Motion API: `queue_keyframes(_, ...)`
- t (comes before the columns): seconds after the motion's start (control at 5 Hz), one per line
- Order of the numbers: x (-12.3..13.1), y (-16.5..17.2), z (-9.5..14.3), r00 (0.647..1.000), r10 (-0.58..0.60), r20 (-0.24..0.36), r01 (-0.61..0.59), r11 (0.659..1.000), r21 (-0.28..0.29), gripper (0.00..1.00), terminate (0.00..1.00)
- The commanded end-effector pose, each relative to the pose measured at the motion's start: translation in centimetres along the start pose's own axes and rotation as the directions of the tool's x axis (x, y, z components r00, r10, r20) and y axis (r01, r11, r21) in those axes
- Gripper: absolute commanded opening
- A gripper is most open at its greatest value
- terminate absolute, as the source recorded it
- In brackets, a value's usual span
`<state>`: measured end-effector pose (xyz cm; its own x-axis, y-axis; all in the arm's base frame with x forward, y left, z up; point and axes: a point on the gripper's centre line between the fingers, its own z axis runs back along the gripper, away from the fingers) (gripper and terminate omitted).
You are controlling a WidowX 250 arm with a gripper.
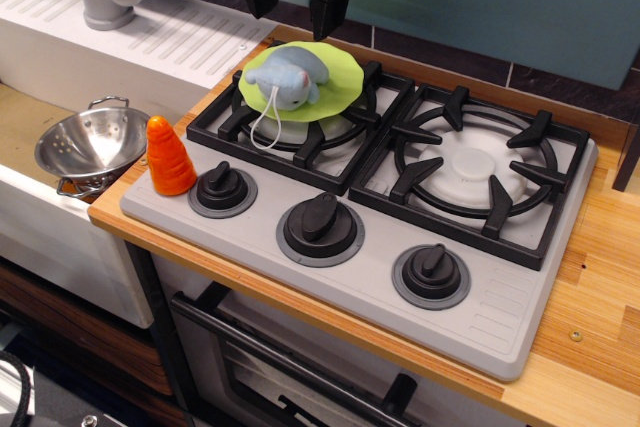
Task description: End effector transition from object to object
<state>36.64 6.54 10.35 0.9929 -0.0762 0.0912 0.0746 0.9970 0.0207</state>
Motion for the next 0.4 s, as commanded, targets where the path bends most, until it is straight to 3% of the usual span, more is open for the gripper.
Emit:
queue_keyframes(0.0,0.0,0.0,0.0,1.000,0.000,0.000,0.000,1.000,0.000,1.00,0.00)
queue_keyframes(0.2,-0.1,0.6,1.3,1.000,-0.007,-0.005,0.007,1.000,0.000,1.00,0.00)
